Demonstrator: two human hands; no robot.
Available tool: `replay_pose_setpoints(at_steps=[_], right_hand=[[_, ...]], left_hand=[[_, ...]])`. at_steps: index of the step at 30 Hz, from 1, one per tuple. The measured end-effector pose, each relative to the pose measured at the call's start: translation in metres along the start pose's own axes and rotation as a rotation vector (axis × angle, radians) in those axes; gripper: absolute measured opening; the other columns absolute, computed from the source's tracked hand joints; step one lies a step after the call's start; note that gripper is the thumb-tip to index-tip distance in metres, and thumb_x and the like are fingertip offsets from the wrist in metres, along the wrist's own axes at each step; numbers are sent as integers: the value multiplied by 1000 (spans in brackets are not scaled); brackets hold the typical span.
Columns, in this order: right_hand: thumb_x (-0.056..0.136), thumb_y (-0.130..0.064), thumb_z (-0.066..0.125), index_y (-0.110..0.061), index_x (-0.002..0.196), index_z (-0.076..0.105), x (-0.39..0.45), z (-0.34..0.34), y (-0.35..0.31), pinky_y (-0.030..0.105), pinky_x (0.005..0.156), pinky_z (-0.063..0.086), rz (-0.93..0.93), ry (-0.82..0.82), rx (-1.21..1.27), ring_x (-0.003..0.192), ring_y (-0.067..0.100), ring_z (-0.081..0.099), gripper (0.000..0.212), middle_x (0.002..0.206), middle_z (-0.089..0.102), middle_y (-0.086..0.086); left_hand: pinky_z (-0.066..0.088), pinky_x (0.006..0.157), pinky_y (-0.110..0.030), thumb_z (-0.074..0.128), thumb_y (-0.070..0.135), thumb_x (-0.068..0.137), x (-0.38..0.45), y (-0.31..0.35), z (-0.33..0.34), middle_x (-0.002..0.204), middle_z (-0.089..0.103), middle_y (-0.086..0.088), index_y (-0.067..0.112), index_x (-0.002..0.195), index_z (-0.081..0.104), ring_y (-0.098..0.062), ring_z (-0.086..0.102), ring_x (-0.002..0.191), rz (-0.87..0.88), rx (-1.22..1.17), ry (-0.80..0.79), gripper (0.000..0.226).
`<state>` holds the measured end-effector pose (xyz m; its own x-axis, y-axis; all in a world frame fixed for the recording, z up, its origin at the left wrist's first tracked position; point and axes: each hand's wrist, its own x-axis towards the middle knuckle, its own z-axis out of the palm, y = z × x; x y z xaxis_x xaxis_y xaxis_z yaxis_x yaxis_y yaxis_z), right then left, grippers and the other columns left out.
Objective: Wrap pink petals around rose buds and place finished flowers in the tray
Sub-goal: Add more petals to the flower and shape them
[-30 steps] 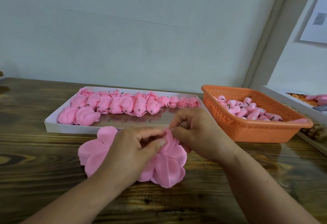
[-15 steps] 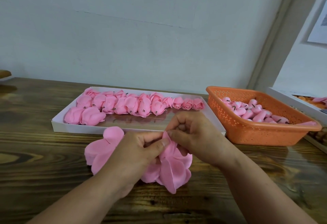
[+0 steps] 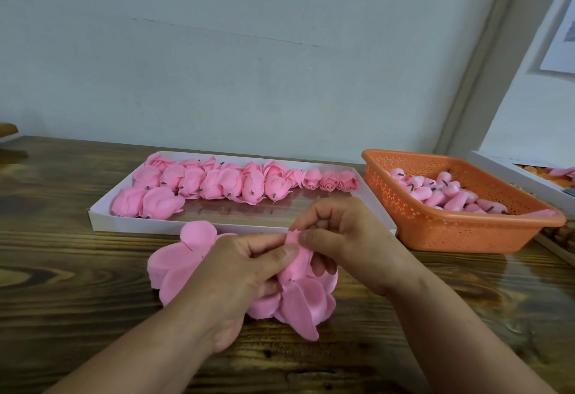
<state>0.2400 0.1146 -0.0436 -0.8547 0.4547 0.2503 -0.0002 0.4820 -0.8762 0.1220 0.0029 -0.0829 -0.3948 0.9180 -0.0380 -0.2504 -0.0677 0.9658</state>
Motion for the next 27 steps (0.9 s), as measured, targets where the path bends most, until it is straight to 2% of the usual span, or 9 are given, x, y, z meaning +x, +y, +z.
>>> replay_pose_setpoints(at_steps=[4, 7, 12, 15, 18, 21, 24, 27], right_hand=[[86, 10, 56, -5, 75, 64, -3, -1, -1, 17, 40, 40, -12, 15, 51, 40, 9, 51, 21, 51, 60, 2], [86, 10, 55, -6, 76, 65, -5, 1, -1, 15, 40, 39, -25, 33, 77, 40, 7, 50, 22, 51, 60, -1], [87, 4, 58, -16, 84, 67, -5, 14, 0, 15, 43, 41, -82, 155, 68, 44, 1, 51, 22, 51, 58, -8], [86, 2, 61, -20, 86, 68, -8, 16, 1, 16, 43, 41, -103, 203, 187, 44, 4, 51, 23, 52, 58, -5], [81, -9, 63, -19, 77, 71, -9, 12, 2, 17, 40, 37, -73, 204, 328, 41, 10, 50, 13, 51, 58, -1], [72, -8, 58, -23, 75, 71, -10, 8, 6, 18, 40, 36, -91, 197, 330, 42, 13, 51, 20, 56, 62, 5], [68, 5, 56, -21, 75, 69, -13, 4, 8, 25, 51, 45, -193, 134, 232, 58, 16, 61, 30, 71, 68, 5], [70, 9, 61, -12, 84, 64, -16, 3, 6, 40, 74, 49, -328, 25, -28, 96, 20, 62, 25, 103, 65, 4]], left_hand=[[57, 67, -26, 66, 22, 70, -2, 4, -1, 95, 75, -14, 7, 95, 77, -24, 73, 89, -45, -32, -61, 30], [57, 67, -28, 65, 24, 73, -4, 6, 0, 96, 74, -15, 11, 92, 77, -26, 73, 87, -75, -29, -106, 26], [59, 67, -30, 63, 18, 74, -7, 8, 2, 94, 74, -18, 6, 90, 76, -27, 73, 85, -73, -119, -116, 24], [60, 64, -31, 63, 16, 72, -9, 9, 4, 96, 73, -23, -1, 88, 75, -31, 72, 85, -77, -195, -98, 26], [61, 71, -35, 63, 16, 71, -9, 10, 5, 96, 71, -26, -6, 88, 73, -33, 72, 85, -91, -252, -63, 29], [60, 74, -36, 63, 18, 69, -9, 14, 4, 96, 71, -26, -7, 91, 71, -31, 72, 82, -106, -303, -35, 34], [61, 63, -33, 64, 16, 67, -10, 18, 2, 91, 72, -23, -5, 83, 73, -26, 73, 75, -114, -377, -18, 28], [60, 58, -31, 64, 14, 70, -9, 20, 0, 90, 71, -24, -8, 92, 71, -27, 73, 74, -136, -463, 22, 33]])
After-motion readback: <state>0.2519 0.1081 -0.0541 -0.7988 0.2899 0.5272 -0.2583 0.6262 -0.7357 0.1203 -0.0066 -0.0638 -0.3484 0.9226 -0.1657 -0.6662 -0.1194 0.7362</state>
